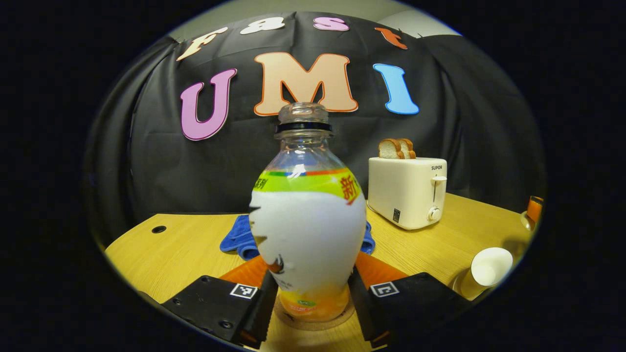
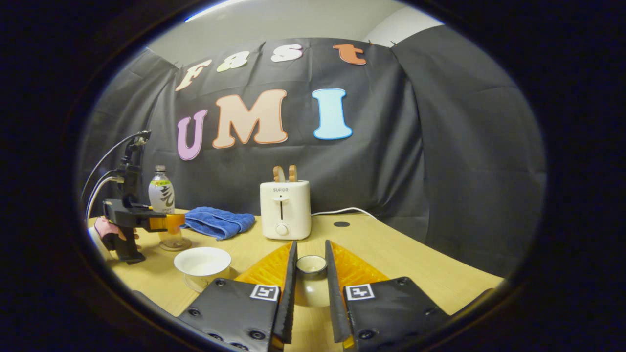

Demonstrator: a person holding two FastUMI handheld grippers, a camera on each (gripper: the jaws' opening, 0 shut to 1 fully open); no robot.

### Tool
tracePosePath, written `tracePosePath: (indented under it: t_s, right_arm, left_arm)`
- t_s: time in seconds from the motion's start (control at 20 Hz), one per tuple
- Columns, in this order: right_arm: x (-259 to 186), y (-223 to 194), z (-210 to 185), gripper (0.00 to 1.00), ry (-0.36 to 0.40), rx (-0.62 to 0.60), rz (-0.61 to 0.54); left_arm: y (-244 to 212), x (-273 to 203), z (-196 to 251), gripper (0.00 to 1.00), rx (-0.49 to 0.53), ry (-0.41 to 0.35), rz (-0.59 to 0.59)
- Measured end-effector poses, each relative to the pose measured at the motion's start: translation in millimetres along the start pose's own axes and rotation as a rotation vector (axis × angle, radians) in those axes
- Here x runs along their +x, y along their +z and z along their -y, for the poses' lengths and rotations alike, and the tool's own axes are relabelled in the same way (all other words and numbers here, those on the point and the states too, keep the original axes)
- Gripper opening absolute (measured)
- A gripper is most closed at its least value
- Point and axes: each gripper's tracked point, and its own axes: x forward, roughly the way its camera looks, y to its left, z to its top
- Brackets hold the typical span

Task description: Open the teacup lid with one hand, grasp the water bottle and pour water into the teacup with the other hand; after pouring, place the water bottle on the coaster and then close the teacup lid.

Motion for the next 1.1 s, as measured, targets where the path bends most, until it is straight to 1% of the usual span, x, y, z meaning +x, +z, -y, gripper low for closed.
tracePosePath:
  t_s: [0.1, 0.25, 0.4, 0.5, 0.65, 0.75, 0.9, 1.0, 1.1]
  right_arm:
    - [-0.4, -0.1, 0.2, 0.34, 0.000, 0.000, 0.000]
    - [0.1, -0.6, -0.3, 0.35, 0.001, 0.000, 0.000]
    - [-0.1, -1.1, -0.4, 0.35, 0.001, -0.001, -0.001]
    - [-0.4, -0.7, -0.8, 0.35, 0.001, -0.001, -0.001]
    - [-0.3, -0.7, -0.6, 0.36, -0.003, 0.000, 0.000]
    - [-0.2, -0.1, -6.2, 0.35, 0.003, 0.000, 0.001]
    - [-2.1, -1.2, -31.1, 0.36, 0.054, 0.000, -0.001]
    - [-4.5, -3.0, -53.6, 0.36, 0.104, 0.001, -0.002]
    - [-4.2, -3.7, -76.1, 0.36, 0.150, 0.000, -0.006]
  left_arm:
    - [-0.1, -0.5, 0.7, 0.77, -0.002, 0.000, -0.002]
    - [0.3, -3.0, -0.5, 0.82, -0.012, -0.002, 0.001]
    - [2.3, -10.0, -6.5, 0.90, -0.041, 0.014, 0.015]
    - [3.8, -15.7, -9.7, 0.91, -0.063, 0.030, 0.030]
    - [4.8, -26.4, -8.5, 0.92, -0.047, 0.030, 0.052]
    - [9.1, -35.1, -9.7, 0.92, -0.046, 0.038, 0.082]
    - [20.5, -53.6, -8.5, 0.92, -0.041, 0.043, 0.164]
    - [11.7, -63.5, -6.7, 0.91, -0.041, 0.038, 0.146]
    - [14.7, -74.5, -12.8, 0.92, -0.039, 0.058, 0.156]
